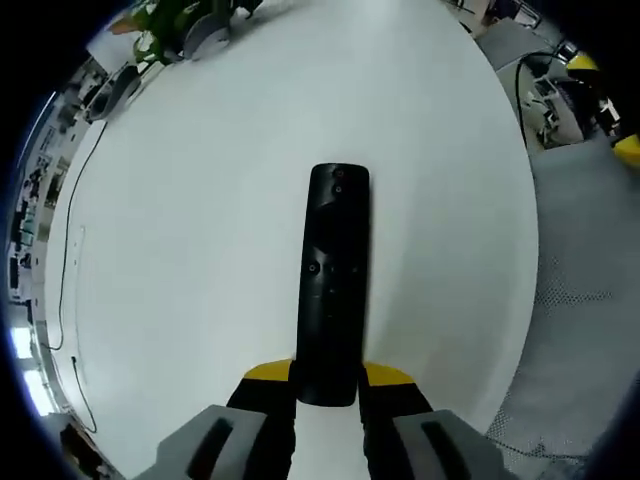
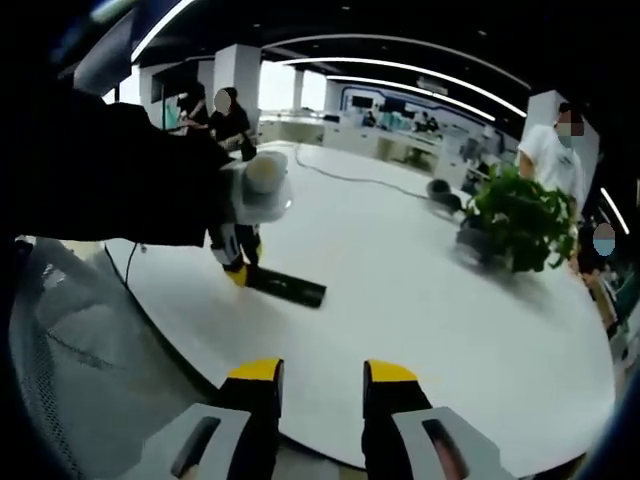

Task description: Press the specified remote control buttons in sequence, fully releasing each button before pressing the next.

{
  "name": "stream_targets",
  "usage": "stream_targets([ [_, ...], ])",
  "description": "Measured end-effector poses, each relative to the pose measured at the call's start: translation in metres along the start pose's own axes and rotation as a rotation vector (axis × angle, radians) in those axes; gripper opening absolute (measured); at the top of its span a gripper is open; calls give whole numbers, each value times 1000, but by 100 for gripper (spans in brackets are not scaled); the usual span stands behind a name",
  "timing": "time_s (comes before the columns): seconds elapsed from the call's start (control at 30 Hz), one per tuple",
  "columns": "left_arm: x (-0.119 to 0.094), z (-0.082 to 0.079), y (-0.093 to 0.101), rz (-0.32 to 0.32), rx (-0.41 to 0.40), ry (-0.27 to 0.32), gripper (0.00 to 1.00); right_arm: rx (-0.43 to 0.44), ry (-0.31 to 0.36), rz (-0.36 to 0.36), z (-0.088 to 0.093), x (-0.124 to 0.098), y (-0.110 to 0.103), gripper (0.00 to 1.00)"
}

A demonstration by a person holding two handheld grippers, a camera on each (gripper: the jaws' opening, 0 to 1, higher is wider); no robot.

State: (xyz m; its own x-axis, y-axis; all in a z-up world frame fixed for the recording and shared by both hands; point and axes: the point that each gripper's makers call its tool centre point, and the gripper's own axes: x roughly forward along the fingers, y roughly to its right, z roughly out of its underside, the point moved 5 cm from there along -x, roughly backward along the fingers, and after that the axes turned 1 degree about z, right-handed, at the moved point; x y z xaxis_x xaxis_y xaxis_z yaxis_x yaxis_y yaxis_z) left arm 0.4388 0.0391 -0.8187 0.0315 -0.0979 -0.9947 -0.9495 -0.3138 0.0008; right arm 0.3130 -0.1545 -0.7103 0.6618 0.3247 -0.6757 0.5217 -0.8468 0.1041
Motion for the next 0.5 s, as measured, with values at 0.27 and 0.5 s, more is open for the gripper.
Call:
stream_targets([
  [0.27, 0, 5, 19, 0, -13, 22, 23, 30, 10, -30, 0, 0, -2, 26],
  [0.5, 0, 11, 43, -1, -23, 60, 23, 19, 20, -45, -1, 0, -5, 28],
])
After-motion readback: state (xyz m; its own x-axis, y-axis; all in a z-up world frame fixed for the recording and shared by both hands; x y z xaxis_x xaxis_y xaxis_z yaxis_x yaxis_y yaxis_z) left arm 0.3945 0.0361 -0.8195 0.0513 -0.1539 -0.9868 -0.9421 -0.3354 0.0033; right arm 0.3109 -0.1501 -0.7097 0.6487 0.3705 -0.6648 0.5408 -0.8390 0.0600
